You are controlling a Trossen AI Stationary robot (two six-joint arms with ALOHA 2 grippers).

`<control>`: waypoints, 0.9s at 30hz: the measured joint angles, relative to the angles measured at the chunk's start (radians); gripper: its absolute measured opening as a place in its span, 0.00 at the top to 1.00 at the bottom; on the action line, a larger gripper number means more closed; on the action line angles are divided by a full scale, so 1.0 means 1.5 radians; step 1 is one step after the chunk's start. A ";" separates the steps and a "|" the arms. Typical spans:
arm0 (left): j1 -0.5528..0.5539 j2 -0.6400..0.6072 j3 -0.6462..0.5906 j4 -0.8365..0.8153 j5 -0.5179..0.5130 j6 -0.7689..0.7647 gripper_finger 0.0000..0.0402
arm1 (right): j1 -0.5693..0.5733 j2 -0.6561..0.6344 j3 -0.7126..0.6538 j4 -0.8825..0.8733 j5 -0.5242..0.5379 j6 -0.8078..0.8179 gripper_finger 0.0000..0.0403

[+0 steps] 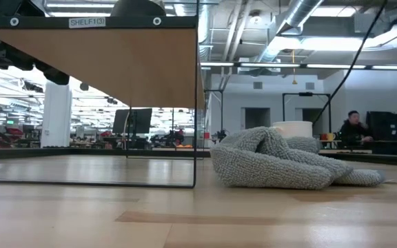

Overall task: Stack small to large cups/mugs on shelf
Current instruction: Put the white mug on the shelf

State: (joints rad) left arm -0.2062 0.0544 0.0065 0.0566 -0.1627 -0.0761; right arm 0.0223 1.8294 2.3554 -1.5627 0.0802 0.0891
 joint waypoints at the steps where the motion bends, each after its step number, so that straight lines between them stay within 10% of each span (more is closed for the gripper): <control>1: 0.000 0.000 0.000 0.000 0.000 0.000 0.70 | 0.004 -0.011 -0.004 0.002 0.011 0.000 0.49; 13: 0.000 0.000 0.000 0.000 0.000 0.000 0.70 | -0.003 -0.124 -0.126 0.021 0.139 -0.004 0.51; 27: 0.000 0.000 0.000 0.000 0.000 0.000 0.70 | -0.103 -0.361 -0.580 0.306 0.141 0.022 0.50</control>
State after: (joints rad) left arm -0.2062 0.0544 0.0063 0.0570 -0.1631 -0.0761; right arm -0.1325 1.2878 1.4856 -1.1042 0.2918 0.1219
